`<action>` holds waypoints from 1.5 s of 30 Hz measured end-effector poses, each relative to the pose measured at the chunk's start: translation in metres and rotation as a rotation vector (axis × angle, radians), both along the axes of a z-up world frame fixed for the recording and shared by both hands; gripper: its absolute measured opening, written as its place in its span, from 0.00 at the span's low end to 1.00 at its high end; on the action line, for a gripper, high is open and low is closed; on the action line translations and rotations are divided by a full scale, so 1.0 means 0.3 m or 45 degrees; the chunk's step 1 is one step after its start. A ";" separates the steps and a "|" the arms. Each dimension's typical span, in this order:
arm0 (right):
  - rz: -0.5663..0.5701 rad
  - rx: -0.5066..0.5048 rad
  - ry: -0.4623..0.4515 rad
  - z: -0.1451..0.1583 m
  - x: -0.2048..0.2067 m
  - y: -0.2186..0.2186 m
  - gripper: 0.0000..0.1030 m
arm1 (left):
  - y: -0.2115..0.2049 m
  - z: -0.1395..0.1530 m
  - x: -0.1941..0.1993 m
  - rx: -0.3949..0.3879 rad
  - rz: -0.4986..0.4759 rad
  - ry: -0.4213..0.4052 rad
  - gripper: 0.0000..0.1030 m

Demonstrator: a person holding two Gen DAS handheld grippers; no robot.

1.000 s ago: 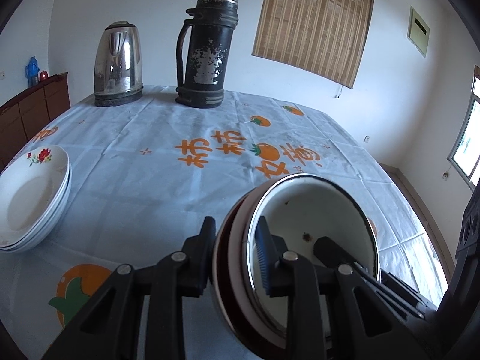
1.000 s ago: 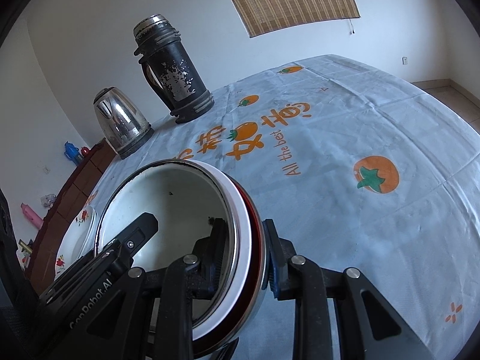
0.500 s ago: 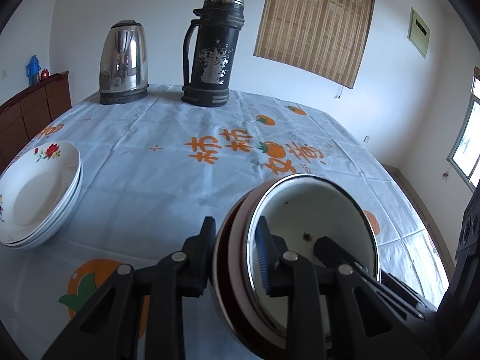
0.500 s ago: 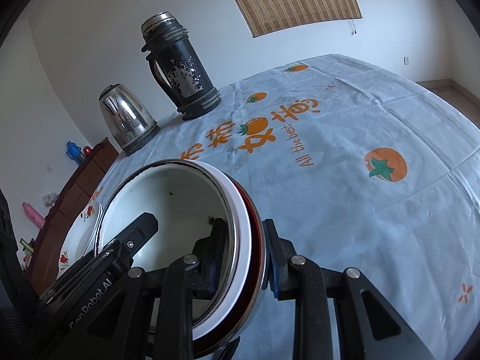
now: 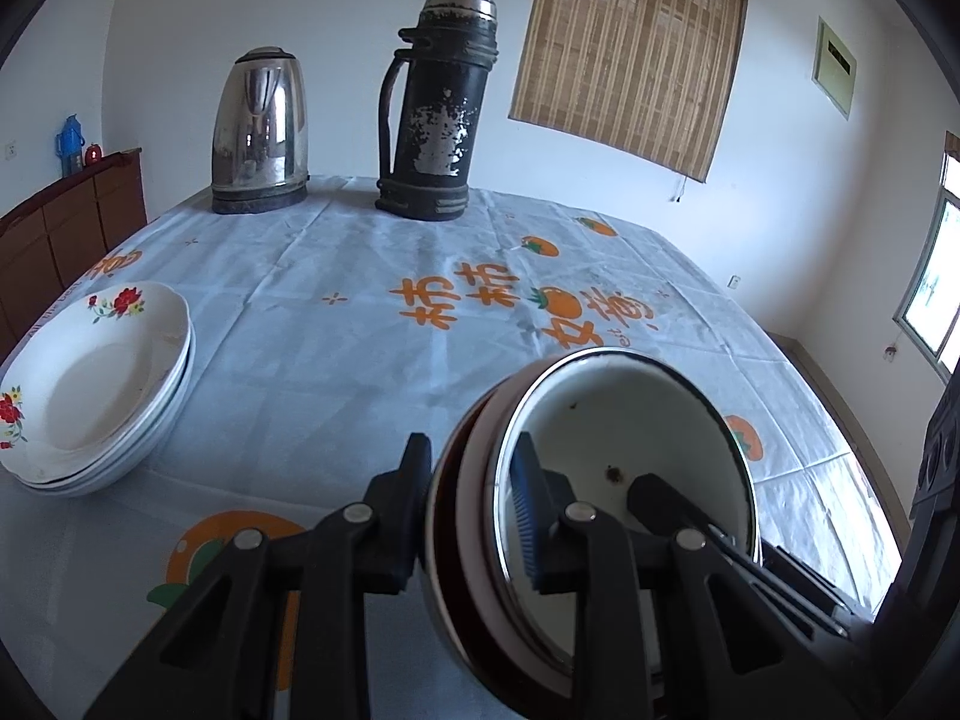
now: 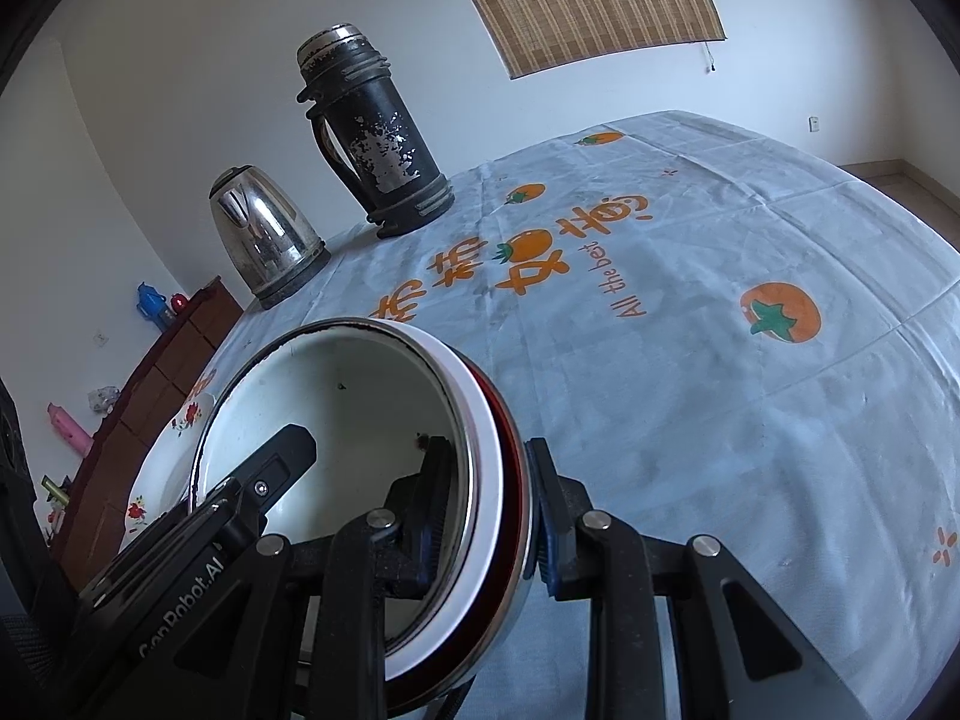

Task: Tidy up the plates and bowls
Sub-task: 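Lift the bowl stack and carry it toward the floral plate stack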

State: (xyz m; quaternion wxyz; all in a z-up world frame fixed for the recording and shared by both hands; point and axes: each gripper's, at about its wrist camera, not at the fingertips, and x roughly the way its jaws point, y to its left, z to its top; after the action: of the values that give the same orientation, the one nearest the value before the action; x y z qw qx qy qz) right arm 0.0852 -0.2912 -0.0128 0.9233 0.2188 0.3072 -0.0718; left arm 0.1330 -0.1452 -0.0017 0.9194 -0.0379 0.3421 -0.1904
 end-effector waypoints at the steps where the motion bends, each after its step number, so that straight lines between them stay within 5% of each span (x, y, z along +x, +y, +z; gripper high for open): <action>1: 0.002 -0.001 0.000 0.000 0.001 0.005 0.27 | 0.005 0.000 0.000 0.000 0.002 0.000 0.24; 45: 0.158 0.018 -0.013 0.009 0.024 0.348 0.27 | 0.363 0.010 -0.045 -0.020 0.181 -0.024 0.25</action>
State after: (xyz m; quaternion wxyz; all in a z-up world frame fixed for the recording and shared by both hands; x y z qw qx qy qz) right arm 0.0924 -0.1869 -0.0101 0.9260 0.2060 0.3162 -0.0112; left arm 0.1194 -0.0362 0.0011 0.9334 -0.0677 0.3284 -0.1276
